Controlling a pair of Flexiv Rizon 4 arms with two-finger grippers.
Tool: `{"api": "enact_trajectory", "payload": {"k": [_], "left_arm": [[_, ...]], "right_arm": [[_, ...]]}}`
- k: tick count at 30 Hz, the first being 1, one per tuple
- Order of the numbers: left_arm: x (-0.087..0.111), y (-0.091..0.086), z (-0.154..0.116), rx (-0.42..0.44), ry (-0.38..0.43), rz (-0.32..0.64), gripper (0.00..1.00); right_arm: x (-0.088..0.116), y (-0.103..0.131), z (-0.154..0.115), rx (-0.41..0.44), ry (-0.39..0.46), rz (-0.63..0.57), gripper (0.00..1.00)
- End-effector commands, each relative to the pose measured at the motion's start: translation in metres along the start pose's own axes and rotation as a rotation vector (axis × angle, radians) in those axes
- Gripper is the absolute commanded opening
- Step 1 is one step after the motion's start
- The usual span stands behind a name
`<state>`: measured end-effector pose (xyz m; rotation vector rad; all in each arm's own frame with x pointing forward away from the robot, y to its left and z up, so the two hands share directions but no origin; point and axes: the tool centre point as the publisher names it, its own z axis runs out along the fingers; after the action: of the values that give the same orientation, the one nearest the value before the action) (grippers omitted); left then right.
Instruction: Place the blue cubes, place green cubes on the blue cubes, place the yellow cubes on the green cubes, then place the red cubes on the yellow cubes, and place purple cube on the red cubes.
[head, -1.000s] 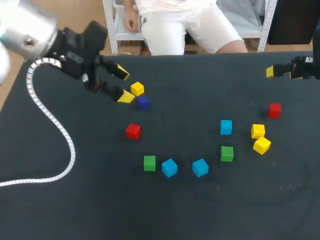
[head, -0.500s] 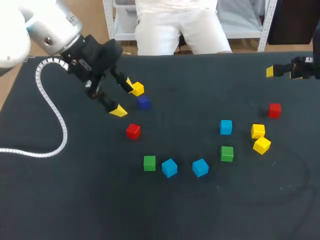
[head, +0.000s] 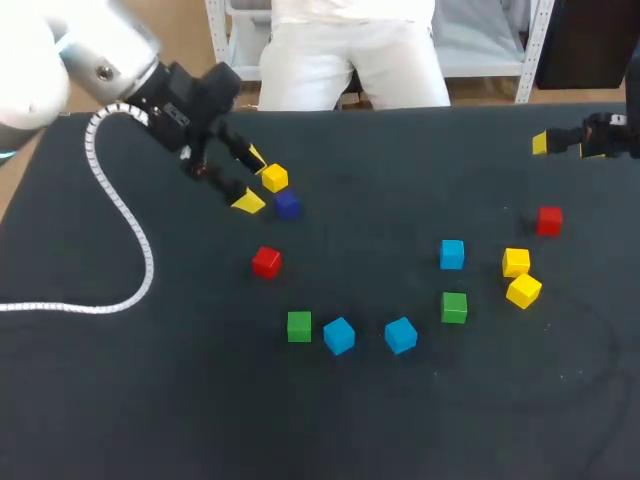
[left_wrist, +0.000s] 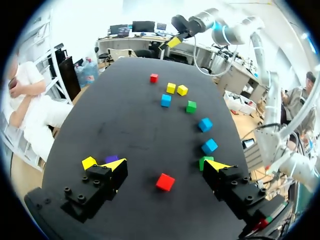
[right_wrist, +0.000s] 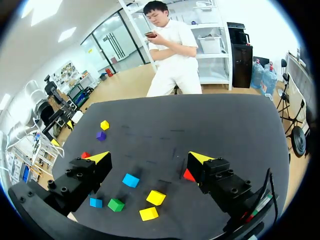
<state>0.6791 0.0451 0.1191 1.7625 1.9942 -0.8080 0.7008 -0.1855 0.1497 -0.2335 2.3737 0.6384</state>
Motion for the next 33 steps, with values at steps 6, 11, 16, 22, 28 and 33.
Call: {"api": "enact_trajectory", "payload": {"k": [6,11,16,22,28,33], "left_arm": [[-0.001,-0.012,0.017,-0.127,-0.046,-0.039,1.0],[0.0,-0.005,0.016,-0.154,-0.082,-0.055,1.0],[-0.011,0.012,0.016,-0.153,-0.093,-0.039,1.0],[-0.031,0.017,0.028,-0.043,-0.086,0.042,1.0],[-0.031,0.013,0.039,0.038,-0.061,0.078,1.0],[-0.027,0.013,0.039,0.033,-0.063,0.082,1.0]], "right_arm": [[0.0,0.001,0.0,0.003,0.0,0.001,1.0],[0.0,0.001,0.0,0.003,0.0,0.001,1.0],[0.0,0.001,0.0,0.003,0.0,0.001,1.0],[0.0,0.001,0.0,0.003,0.0,0.001,1.0],[0.0,0.001,0.0,0.003,0.0,0.001,1.0],[0.0,0.001,0.0,0.003,0.0,0.001,1.0]]}}
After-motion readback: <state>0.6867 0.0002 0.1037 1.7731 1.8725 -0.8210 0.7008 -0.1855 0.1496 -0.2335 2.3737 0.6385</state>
